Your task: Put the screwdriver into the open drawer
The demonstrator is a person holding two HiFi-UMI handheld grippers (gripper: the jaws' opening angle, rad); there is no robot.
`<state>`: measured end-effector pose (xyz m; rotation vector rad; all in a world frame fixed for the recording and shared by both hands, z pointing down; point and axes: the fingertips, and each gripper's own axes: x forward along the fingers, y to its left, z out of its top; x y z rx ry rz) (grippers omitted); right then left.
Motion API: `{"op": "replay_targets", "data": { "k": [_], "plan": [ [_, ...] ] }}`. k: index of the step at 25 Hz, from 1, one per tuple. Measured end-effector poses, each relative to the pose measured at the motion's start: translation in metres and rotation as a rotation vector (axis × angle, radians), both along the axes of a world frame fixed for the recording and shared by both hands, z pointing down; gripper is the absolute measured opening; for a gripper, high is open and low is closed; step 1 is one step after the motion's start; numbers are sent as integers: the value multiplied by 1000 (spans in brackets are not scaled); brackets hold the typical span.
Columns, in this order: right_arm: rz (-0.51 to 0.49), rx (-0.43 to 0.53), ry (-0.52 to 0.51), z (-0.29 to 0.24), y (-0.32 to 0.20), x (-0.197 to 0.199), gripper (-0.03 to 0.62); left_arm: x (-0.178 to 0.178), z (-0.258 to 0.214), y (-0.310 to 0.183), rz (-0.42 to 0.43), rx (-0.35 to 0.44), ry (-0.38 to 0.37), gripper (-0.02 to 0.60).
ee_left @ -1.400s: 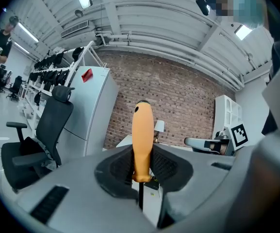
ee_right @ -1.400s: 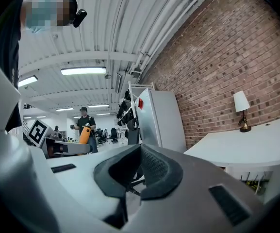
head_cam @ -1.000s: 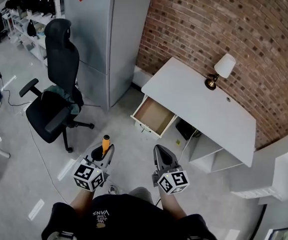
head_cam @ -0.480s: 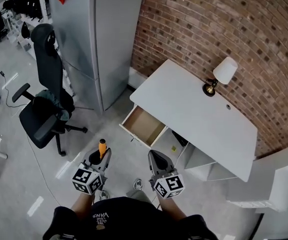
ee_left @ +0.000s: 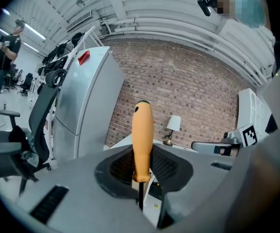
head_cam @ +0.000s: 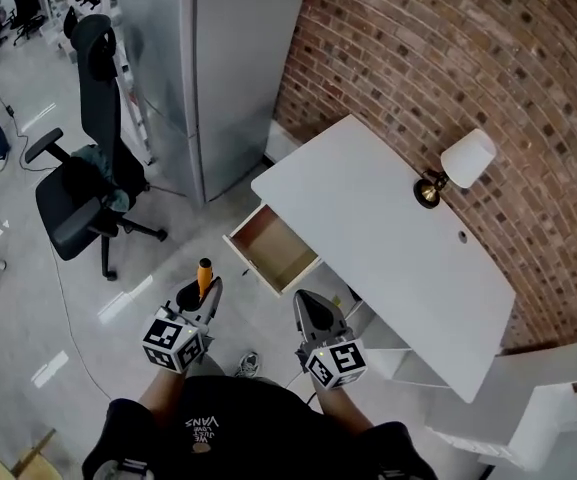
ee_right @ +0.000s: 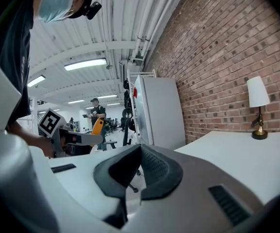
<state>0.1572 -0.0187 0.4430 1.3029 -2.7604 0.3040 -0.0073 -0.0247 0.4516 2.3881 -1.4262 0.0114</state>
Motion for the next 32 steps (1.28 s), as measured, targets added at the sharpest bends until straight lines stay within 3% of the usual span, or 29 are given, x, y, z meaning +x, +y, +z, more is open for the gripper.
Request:
{"op": "replay_targets", "data": {
  "k": [6, 12, 24, 32],
  "plan": [
    [-23, 2, -17, 2, -16, 15, -3, 22, 14, -12, -19, -30, -14, 76],
    [-3, -7, -34, 10, -35, 13, -3, 21, 38, -43, -6, -66, -15, 76],
    [135, -78, -40, 44, -101, 12, -3, 44, 88, -161, 151, -102, 20, 77],
    [215, -101, -30, 55, -143, 16, -3, 57, 161, -226, 218, -206, 21, 77]
  ]
}}
